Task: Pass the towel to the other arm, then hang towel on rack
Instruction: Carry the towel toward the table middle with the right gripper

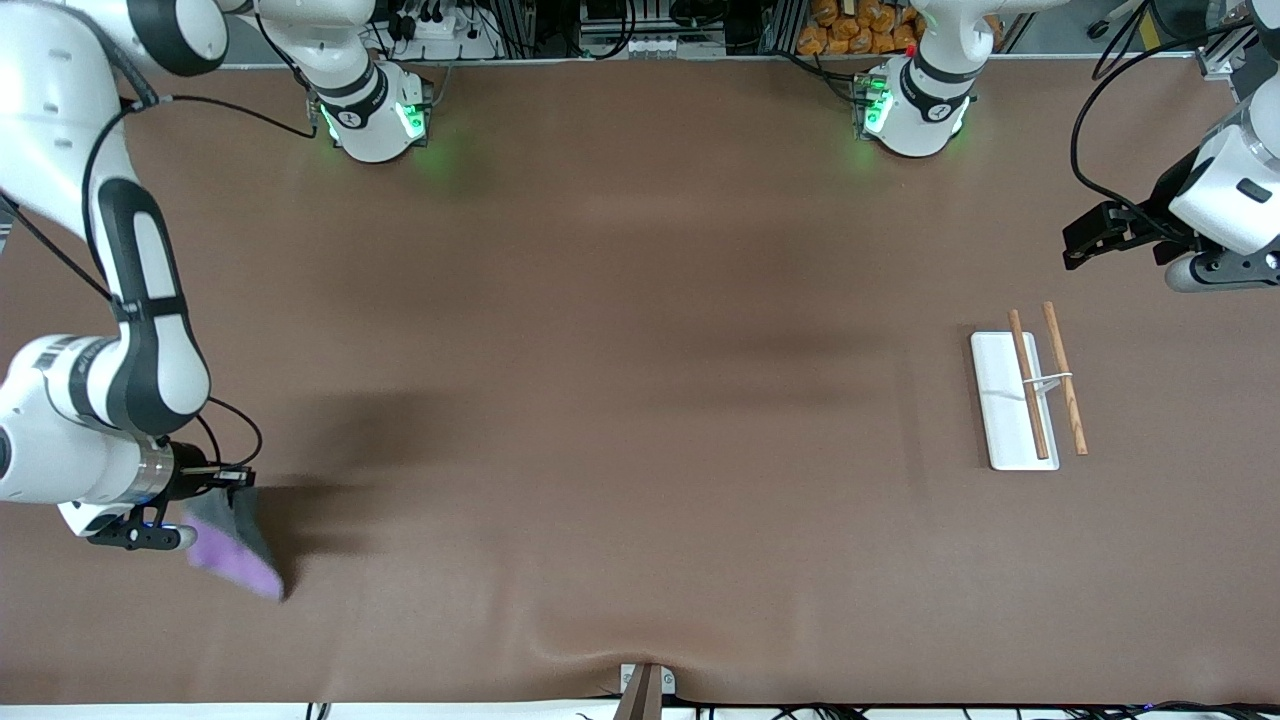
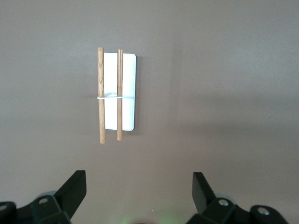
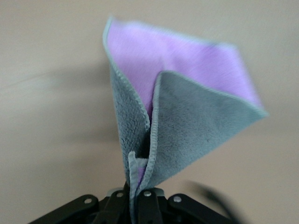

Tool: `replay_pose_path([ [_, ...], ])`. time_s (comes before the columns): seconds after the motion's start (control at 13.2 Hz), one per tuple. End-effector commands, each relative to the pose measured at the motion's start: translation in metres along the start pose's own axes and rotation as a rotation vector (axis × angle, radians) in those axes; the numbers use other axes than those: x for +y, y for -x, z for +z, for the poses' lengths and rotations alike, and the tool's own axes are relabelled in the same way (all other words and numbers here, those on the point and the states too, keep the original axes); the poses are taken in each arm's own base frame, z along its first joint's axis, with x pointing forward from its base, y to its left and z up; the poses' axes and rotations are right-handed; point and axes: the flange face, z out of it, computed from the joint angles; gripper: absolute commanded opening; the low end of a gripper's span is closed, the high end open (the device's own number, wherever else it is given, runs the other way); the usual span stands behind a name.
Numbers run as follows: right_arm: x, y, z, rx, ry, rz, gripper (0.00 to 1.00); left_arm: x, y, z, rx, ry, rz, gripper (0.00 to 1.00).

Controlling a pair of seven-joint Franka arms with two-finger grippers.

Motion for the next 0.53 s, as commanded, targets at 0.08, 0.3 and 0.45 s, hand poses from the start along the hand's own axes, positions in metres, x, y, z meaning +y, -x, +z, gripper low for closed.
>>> replay_pose_path([
  [0.08,-0.114,0.047,-0.053,-0.075,-0.046,0.216,0.00,-0.004,0.007,-0.007,-0.006,0.019,0.010,1.00],
  [0.3,-0.207,0.083,-0.061,-0.192,-0.171,0.468,0.00,-0.007,0.005,-0.001,-0.017,0.020,0.002,1.00],
  [0.45,-0.266,0.103,-0.082,-0.210,-0.226,0.564,0.00,-0.008,0.004,0.004,-0.030,0.041,-0.004,1.00],
])
